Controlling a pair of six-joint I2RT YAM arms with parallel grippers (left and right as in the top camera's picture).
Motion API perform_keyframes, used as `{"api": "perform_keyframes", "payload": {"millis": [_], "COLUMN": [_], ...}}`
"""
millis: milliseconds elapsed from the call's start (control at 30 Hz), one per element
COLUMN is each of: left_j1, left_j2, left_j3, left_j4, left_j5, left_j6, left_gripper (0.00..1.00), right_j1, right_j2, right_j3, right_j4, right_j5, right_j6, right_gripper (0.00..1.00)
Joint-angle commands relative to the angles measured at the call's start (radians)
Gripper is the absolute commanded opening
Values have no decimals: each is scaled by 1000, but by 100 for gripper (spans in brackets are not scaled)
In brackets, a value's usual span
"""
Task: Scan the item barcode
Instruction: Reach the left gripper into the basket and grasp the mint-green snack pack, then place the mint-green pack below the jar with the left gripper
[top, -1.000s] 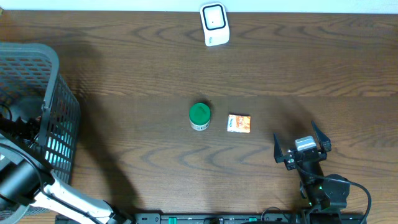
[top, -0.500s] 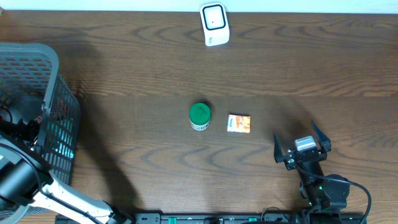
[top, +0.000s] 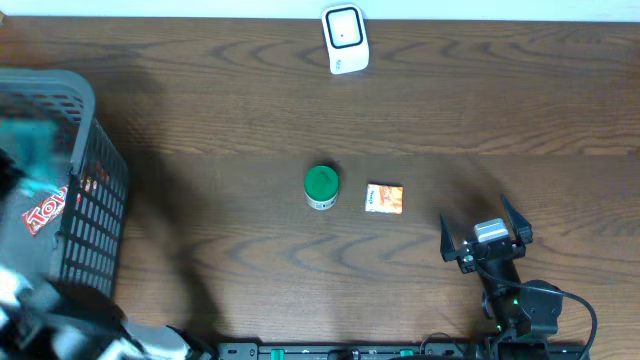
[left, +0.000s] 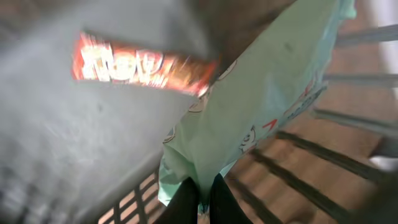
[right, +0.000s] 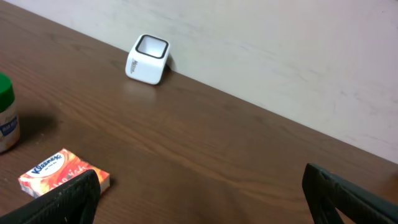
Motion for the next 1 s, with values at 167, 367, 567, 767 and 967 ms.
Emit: {"api": "perform_keyframes", "payload": {"millis": [167,367,567,767,967], "left_j1": [-4,-53,-333,-696,-1010], "left_j2": [-259,-347,-415,-394,-286], "left_j3": [19,19,19,-2,-42], "left_j4": [52,43,41,74,165], "left_j5": [61,378,521,520,497], "left_j6": [-159,-133,-56,-5,32], "left_gripper": [7,7,7,7,7], "right_j1": [15,15,15,15,15], "right_j2": [-2,-2,-2,-2,-2], "right_j3": [-1,-1,-1,-1,-1], "right_j4": [-5,-5,-5,-5,-5], "right_j5": [1,1,1,1,1], "right_j6": [14,14,14,14,14], "right_gripper": [99,99,99,99,99]}}
